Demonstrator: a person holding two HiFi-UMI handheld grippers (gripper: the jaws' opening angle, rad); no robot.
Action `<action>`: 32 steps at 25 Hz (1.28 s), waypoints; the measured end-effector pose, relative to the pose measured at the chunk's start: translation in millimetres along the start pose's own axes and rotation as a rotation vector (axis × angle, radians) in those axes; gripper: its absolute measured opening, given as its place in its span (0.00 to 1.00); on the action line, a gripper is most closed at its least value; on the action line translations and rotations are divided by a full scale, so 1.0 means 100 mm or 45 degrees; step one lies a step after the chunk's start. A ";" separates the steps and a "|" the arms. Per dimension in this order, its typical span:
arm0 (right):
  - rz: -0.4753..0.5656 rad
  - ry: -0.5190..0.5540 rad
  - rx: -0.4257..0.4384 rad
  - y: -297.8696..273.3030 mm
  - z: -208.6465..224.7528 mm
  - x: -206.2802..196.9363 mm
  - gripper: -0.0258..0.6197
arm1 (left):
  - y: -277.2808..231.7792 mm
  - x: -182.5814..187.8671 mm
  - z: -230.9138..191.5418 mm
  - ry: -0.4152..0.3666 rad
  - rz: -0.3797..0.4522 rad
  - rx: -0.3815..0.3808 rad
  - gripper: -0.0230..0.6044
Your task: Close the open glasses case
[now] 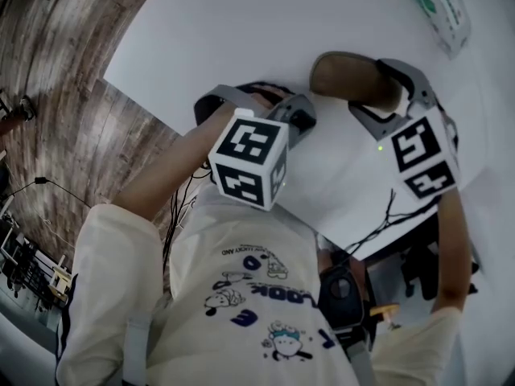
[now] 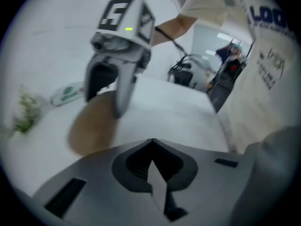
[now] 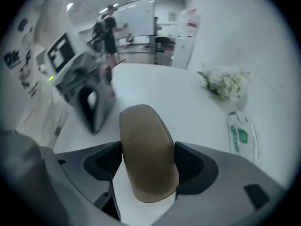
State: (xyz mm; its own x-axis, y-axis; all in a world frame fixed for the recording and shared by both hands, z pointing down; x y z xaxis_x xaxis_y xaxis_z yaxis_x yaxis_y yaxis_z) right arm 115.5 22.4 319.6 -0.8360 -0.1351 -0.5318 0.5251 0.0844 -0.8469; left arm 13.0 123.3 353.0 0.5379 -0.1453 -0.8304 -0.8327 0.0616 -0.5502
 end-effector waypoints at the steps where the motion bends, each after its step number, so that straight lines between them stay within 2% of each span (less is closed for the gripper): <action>1: 0.032 -0.049 -0.024 0.00 0.01 0.01 0.57 | -0.07 0.07 0.12 0.008 0.038 -0.041 0.03; 3: 0.060 -0.066 -0.045 0.01 0.00 0.02 0.57 | -0.15 0.13 0.25 0.023 0.077 0.038 0.03; 7: 0.115 -0.026 -0.099 0.03 -0.05 -0.01 0.57 | 0.02 -0.03 0.09 0.239 0.126 0.205 0.03; 11: 0.261 -0.104 -0.219 0.18 -0.10 0.09 0.57 | 0.21 -0.13 -0.06 0.286 0.112 0.351 0.03; 13: 0.378 -0.178 -0.311 0.32 -0.10 0.17 0.57 | 0.27 -0.12 -0.10 0.323 0.125 0.400 0.03; 17: 0.644 -0.452 -0.593 0.64 -0.13 0.15 0.56 | 0.35 0.02 -0.15 0.415 0.191 0.512 0.03; 18: 0.693 -0.527 -0.682 0.69 -0.15 0.10 0.49 | 0.38 0.07 -0.17 0.446 0.216 0.546 0.03; 19: 0.732 -0.604 -0.776 0.73 -0.18 0.05 0.27 | 0.40 0.13 -0.19 0.477 0.242 0.584 0.03; 20: 0.758 -0.674 -0.857 0.75 -0.22 0.01 0.12 | 0.42 0.18 -0.21 0.506 0.267 0.624 0.03; 21: 0.772 -0.734 -0.915 0.75 -0.27 -0.02 0.08 | 0.45 0.24 -0.22 0.530 0.289 0.668 0.03; 26: 0.826 -0.938 -1.095 0.75 -0.49 -0.01 0.04 | 0.64 0.49 -0.33 0.586 0.386 0.868 0.03; 32: 0.862 -0.926 -1.265 0.92 -0.73 0.14 0.04 | 0.92 0.77 -0.31 0.570 0.444 1.037 0.04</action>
State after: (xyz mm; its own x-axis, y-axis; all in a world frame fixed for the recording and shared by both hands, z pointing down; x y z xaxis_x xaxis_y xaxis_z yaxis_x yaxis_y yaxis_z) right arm 140.6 100.5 233.7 -0.0409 -0.2361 -0.9709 0.2012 0.9498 -0.2394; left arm -25.9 86.9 241.2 0.0411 -0.3394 -0.9397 -0.5007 0.8069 -0.3134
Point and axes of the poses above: the fingertips, and each gripper's own axes: y backward along the fingers, z to its right, x out of its top, the point moved 8 cm from there along y, backward along the fingers, and after that the axes turned 14 degrees about z, right-handed, at the moved point
